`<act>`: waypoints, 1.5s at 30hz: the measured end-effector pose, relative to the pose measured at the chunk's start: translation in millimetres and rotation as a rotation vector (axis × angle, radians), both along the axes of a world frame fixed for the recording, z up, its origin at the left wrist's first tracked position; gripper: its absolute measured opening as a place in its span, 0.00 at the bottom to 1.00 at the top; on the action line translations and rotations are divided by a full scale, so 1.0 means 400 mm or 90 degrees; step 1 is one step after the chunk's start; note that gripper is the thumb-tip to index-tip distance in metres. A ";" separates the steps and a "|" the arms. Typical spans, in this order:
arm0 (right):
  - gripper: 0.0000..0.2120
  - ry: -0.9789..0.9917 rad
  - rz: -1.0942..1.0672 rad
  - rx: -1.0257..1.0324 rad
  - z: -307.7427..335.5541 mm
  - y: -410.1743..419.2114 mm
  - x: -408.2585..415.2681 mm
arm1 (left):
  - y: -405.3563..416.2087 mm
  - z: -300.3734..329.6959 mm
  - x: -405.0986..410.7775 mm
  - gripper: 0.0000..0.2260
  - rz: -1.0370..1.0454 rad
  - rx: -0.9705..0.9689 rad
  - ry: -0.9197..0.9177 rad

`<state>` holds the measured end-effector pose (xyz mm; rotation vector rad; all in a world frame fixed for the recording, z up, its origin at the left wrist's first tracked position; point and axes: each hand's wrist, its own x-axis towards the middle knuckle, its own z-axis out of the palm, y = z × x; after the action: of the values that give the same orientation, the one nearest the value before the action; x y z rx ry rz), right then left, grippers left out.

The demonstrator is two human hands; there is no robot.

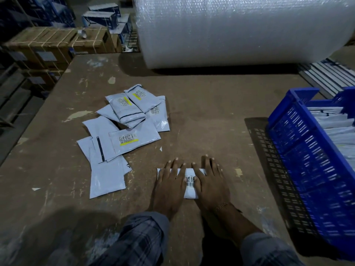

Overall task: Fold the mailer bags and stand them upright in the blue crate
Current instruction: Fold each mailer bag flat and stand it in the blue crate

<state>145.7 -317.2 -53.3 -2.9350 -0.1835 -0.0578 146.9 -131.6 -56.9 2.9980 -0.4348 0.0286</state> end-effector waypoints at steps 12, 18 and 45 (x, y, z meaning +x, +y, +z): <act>0.24 -0.073 -0.004 -0.029 -0.006 0.017 -0.019 | -0.012 0.012 0.002 0.26 -0.001 0.008 -0.019; 0.24 -0.064 -0.024 -0.005 -0.024 0.023 -0.036 | 0.003 -0.010 0.010 0.27 -0.055 0.046 -0.019; 0.34 0.042 -0.235 -0.015 0.072 0.003 -0.027 | 0.035 0.002 -0.044 0.23 0.070 -0.300 0.076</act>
<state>135.0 -316.0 -24.7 -2.9478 0.3705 -0.0136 129.4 -117.8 -56.0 2.5386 -0.2118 -0.0350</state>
